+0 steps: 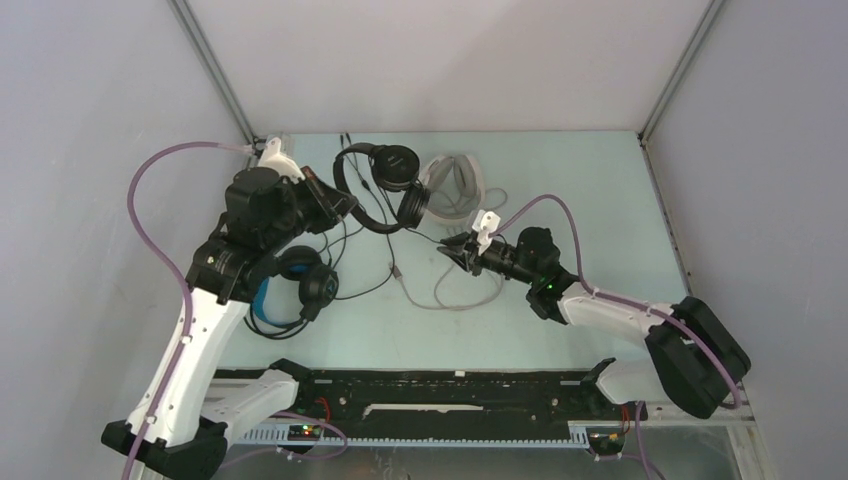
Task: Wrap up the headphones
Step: Wrap the headphones cable around the headphones.
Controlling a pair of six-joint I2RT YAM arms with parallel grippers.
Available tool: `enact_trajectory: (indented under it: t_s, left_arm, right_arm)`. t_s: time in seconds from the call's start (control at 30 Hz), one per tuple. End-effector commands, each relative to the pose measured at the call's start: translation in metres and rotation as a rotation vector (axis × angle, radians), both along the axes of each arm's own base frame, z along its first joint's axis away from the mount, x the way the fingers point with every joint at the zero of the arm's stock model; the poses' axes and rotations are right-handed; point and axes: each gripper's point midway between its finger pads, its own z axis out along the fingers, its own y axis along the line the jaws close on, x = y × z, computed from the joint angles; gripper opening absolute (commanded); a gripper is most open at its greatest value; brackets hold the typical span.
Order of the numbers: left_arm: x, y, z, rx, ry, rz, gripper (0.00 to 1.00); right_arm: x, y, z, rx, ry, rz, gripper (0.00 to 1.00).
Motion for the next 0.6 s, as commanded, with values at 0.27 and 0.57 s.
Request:
enact_trajectory:
  t_s: [0.27, 0.57]
  left_arm:
    - [-0.011, -0.002, 0.044, -0.052, -0.074, -0.033, 0.0]
    - [-0.011, 0.001, 0.049, -0.014, -0.08, -0.033, 0.0]
  right_arm:
    - [-0.004, 0.018, -0.032, -0.033, -0.034, 0.1, 0.35]
    - [0.011, 0.007, -0.056, -0.011, 0.02, 0.053, 0.14]
